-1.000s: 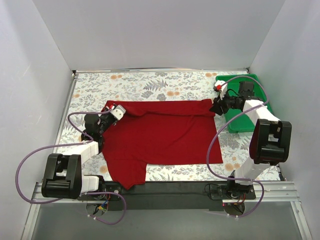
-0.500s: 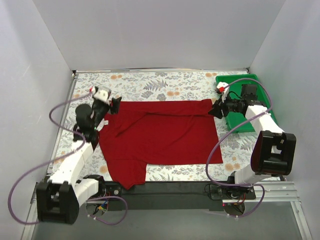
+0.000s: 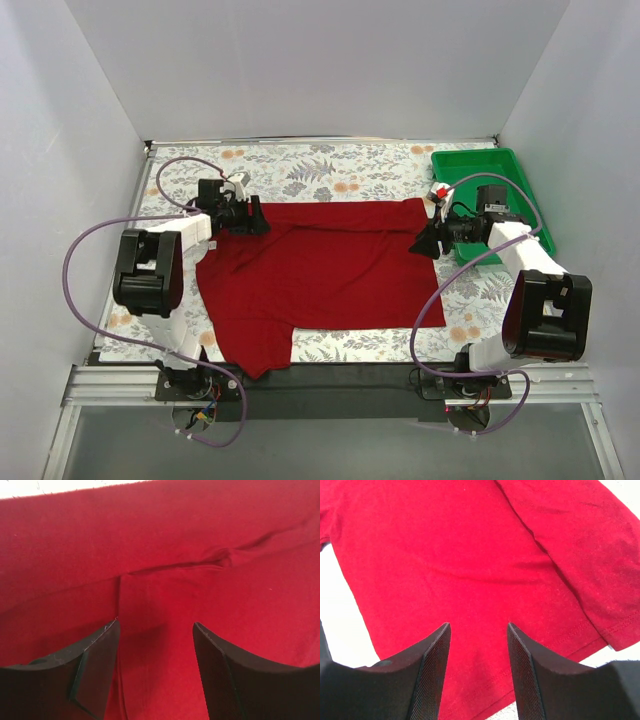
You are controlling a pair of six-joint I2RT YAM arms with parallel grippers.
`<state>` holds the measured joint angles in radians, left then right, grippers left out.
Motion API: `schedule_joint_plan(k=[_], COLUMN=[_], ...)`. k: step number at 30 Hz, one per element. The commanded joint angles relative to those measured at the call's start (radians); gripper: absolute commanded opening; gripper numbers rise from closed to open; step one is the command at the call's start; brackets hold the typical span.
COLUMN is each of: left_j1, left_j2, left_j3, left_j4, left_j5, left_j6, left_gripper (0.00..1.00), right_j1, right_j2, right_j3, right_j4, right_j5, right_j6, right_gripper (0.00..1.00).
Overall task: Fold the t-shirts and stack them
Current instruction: Fold the tshirt
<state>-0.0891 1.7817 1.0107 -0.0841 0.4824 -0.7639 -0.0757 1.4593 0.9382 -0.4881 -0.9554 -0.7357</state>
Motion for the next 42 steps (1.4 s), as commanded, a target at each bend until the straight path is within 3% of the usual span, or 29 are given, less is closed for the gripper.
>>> schedule_joint_plan(k=[1, 19, 30, 36, 42], left_j1=[-0.003, -0.041, -0.072, -0.078, -0.078], left_j2=[0.017, 0.067, -0.005, -0.061, -0.091], left_j3=[0.078, 0.1, 0.062, 0.034, 0.026], left_j4=[-0.048, -0.112, -0.171, -0.175, -0.167], left_j5=[0.004, -0.005, -0.014, -0.117, -0.081], left_j6=[-0.014, 0.034, 0.075, 0.075, 0.075], left_gripper=[0.56, 0.55, 0.46, 0.51, 0.5], right_j1=[0.002, 0.002, 0.002, 0.004, 0.004], right_j2=[-0.014, -0.013, -0.017, -0.023, -0.022], right_j3=[0.002, 0.002, 0.004, 0.004, 0.005], right_j4=[-0.023, -0.032, -0.032, -0.033, -0.035], right_j5=[-0.046, -0.048, -0.046, -0.049, -0.051], right_j6=[0.001, -0.004, -0.004, -0.004, -0.002], right_gripper=[0.48, 0.49, 0.49, 0.49, 0.49])
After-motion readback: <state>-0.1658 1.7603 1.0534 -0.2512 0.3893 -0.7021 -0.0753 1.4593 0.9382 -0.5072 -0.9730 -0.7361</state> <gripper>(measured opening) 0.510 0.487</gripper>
